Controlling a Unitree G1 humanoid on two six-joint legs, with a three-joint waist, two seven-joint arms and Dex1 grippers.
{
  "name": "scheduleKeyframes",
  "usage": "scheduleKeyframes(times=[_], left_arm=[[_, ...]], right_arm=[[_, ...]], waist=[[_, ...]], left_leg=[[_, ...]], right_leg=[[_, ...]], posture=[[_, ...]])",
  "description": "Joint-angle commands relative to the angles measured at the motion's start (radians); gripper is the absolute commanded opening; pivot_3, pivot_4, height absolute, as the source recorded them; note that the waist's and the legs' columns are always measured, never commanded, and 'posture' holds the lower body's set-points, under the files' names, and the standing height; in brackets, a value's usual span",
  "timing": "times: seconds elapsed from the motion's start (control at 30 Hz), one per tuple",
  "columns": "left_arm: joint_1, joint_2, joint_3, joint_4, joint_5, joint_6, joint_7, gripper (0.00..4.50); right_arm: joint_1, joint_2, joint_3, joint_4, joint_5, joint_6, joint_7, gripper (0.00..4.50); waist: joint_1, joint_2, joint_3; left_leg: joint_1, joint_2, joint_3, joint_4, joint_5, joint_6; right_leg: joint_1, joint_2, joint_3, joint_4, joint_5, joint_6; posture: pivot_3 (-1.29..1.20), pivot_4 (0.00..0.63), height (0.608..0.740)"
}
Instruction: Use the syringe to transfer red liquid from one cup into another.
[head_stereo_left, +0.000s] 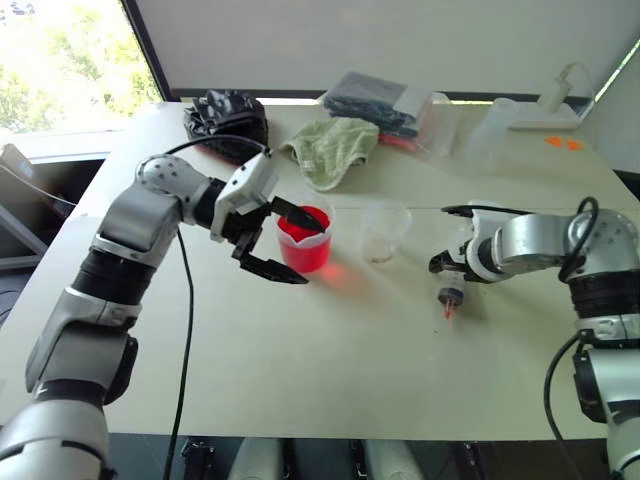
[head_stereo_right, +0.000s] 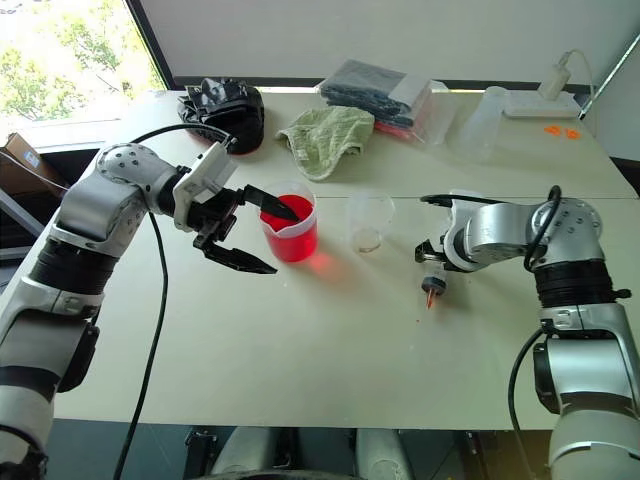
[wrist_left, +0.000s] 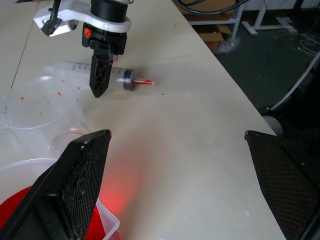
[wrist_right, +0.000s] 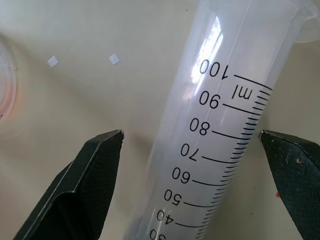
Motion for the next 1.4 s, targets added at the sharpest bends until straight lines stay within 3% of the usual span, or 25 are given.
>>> scheduleKeyframes(times=[0.03, 0.63, 0.73, 0.87, 0.9, 1.13, 1.4], left_arm=[[0.001, 0.005, 0.038, -0.038, 0.002, 0.000, 0.004, 4.50], [0.033, 0.022, 0.068, -0.092, 0.006, 0.033, 0.033, 4.50], [0.037, 0.023, 0.071, -0.096, 0.006, 0.034, 0.036, 4.50], [0.039, 0.021, 0.075, -0.098, 0.007, 0.038, 0.037, 4.50], [0.040, 0.022, 0.077, -0.101, 0.006, 0.039, 0.036, 4.50], [0.019, 0.021, 0.090, -0.071, 0.000, 0.046, 0.028, 4.50], [-0.060, 0.028, 0.138, 0.009, -0.014, 0.083, 0.033, 4.50]], right_arm=[[-0.049, 0.028, -0.011, 0.035, 0.030, -0.020, -0.094, 4.46], [-0.165, 0.107, -0.024, 0.191, 0.030, 0.018, -0.141, 4.46], [-0.168, 0.110, -0.022, 0.195, 0.030, 0.021, -0.139, 3.68], [-0.168, 0.112, -0.024, 0.198, 0.030, 0.022, -0.140, 1.68], [-0.167, 0.113, -0.025, 0.195, 0.030, 0.020, -0.142, 1.54], [-0.137, 0.087, -0.026, 0.110, 0.029, 0.005, -0.091, 1.54], [-0.126, -0.102, -0.115, -0.063, -0.035, -0.026, 0.140, 1.54]], waist=[[-0.006, 0.000, 0.000], [-0.014, 0.000, 0.000], [-0.012, 0.000, 0.000], [-0.014, 0.000, 0.000], [-0.014, 0.000, 0.000], [-0.013, 0.000, 0.000], [-0.008, 0.000, 0.000]], left_leg=[[0.000, 0.000, 0.000, 0.000, 0.000, 0.000], [0.000, 0.001, 0.000, -0.001, 0.000, 0.000], [0.000, 0.001, 0.000, -0.001, 0.000, 0.000], [0.000, 0.001, 0.000, -0.001, 0.000, 0.000], [0.000, 0.001, 0.000, -0.001, 0.000, 0.000], [0.000, 0.001, 0.000, -0.001, 0.000, 0.000], [-0.001, 0.000, 0.000, -0.001, 0.000, 0.000]], right_leg=[[0.000, 0.000, 0.000, 0.000, 0.000, 0.000], [0.000, 0.001, 0.000, 0.000, 0.000, 0.000], [0.000, 0.001, 0.000, 0.000, 0.000, 0.000], [0.000, 0.001, 0.000, 0.000, 0.000, 0.000], [0.000, 0.001, 0.000, 0.000, 0.000, 0.000], [0.000, 0.001, 0.000, 0.000, 0.000, 0.000], [0.000, 0.000, -0.001, -0.001, 0.000, 0.000]], posture=[[0.00, 0.150, 0.711], [0.00, 0.150, 0.711], [0.00, 0.150, 0.711], [0.00, 0.150, 0.711], [0.00, 0.150, 0.711], [0.00, 0.150, 0.711], [0.00, 0.150, 0.711]])
